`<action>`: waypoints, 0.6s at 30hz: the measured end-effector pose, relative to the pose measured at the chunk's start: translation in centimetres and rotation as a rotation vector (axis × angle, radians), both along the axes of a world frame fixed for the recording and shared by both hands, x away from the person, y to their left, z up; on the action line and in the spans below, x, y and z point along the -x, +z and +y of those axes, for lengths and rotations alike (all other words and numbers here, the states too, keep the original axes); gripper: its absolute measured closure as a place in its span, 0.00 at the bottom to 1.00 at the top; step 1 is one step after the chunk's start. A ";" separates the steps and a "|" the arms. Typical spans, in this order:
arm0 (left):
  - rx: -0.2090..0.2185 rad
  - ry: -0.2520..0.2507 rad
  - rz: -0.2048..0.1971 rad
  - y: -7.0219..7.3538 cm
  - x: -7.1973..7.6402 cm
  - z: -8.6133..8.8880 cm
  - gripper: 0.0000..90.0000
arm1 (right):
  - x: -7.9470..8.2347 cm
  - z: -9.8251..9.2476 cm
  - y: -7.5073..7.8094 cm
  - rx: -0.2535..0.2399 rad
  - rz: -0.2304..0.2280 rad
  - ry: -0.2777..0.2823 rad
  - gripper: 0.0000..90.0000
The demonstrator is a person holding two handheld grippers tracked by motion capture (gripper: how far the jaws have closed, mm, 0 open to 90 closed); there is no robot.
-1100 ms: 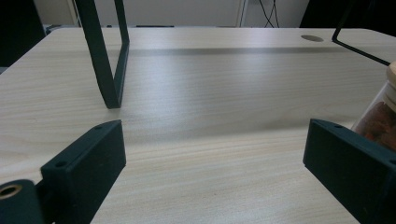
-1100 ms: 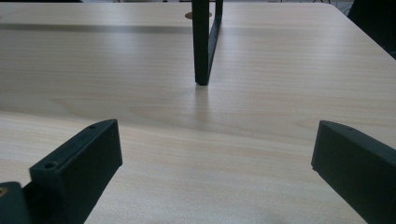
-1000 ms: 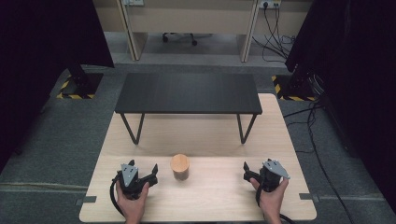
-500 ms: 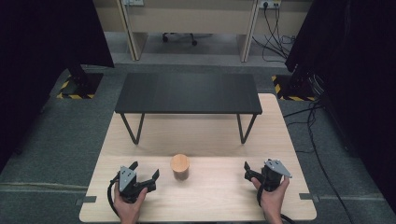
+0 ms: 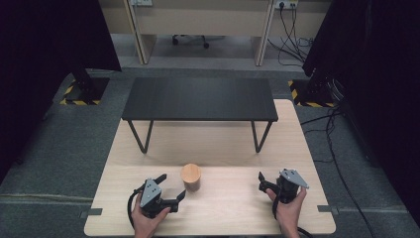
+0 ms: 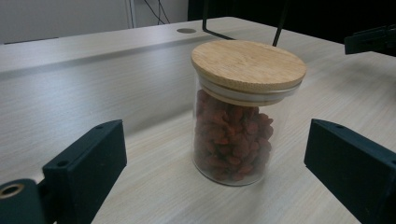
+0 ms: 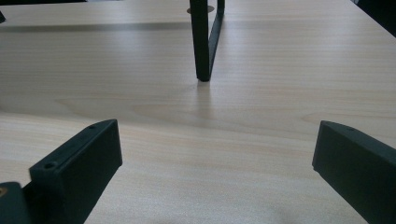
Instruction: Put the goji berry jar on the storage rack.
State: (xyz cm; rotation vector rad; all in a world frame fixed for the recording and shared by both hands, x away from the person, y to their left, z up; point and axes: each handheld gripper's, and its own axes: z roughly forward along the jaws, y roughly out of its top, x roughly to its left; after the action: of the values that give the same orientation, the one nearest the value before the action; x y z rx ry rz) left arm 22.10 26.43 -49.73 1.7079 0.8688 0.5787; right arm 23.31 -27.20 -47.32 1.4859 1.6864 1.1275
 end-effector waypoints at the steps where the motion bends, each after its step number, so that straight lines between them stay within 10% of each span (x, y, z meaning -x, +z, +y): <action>1: 0.000 0.000 0.000 0.0 0.0 0.0 0.05 | 0.0 0.0 0.0 0.001 0.000 -0.001 0.02; 18: -0.086 -0.030 0.057 1.3 -3.0 -3.8 0.08 | 0.1 0.0 -0.1 -0.002 -0.007 -0.003 0.02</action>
State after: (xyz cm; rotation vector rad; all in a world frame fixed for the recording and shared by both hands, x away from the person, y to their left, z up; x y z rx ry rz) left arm 25.14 22.66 -48.39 1.8199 0.8677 0.5571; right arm 23.19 -27.18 -47.41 1.4840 1.6781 1.1316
